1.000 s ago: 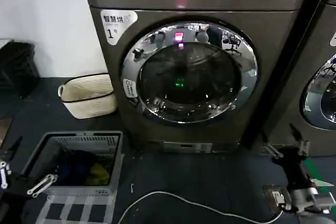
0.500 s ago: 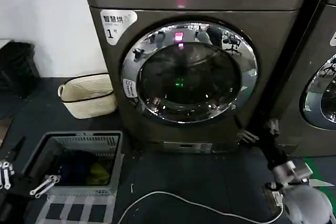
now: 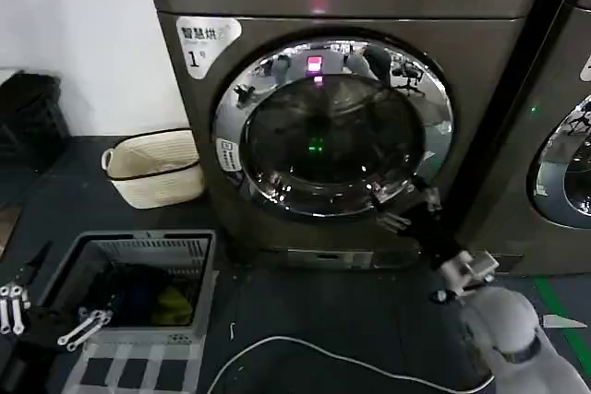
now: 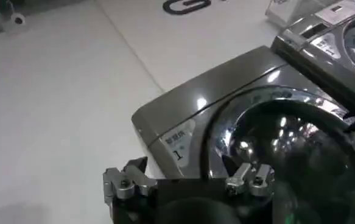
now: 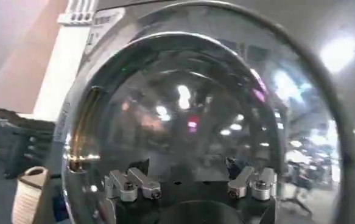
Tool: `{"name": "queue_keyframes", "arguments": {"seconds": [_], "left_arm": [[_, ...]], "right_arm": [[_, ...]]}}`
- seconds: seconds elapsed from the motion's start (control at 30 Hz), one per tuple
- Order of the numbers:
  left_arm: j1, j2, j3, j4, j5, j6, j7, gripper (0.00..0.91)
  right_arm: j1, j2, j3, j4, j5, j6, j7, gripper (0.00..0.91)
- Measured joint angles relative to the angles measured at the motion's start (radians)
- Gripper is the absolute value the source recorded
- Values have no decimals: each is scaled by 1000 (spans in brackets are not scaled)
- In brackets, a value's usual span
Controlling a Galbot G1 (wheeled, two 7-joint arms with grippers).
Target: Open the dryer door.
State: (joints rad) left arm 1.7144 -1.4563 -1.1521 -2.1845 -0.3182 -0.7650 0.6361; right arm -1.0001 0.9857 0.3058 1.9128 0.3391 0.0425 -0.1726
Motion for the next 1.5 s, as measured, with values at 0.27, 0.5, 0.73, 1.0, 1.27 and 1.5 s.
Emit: {"name": "queue_keyframes", "arguments": {"seconds": [0.27,0.5,0.73,1.0,1.27,1.5], "left_arm": [[14,-14,1,-13,9,-2,1,907],[21,-28,2,-19,19,-4,1,907],[33,-37,-1,-24,22,-6,1,907],[37,-48,-7,-28,25,-7,1,907],[40,-55,-9,-31,30,-7,1,907],[42,-62,-10,-33,32,-8,1,907]], "right_arm": [[124,19,-111,-69,2,-3,0,907],[212,37,-196,-131,6,-3,-2,907],[286,62,-266,-181,14,-2,-5,907],[366,98,-333,-225,16,-4,-6,907],[419,142,-387,-266,13,-9,-6,907],[452,181,-425,-296,9,-14,-5,907]]}}
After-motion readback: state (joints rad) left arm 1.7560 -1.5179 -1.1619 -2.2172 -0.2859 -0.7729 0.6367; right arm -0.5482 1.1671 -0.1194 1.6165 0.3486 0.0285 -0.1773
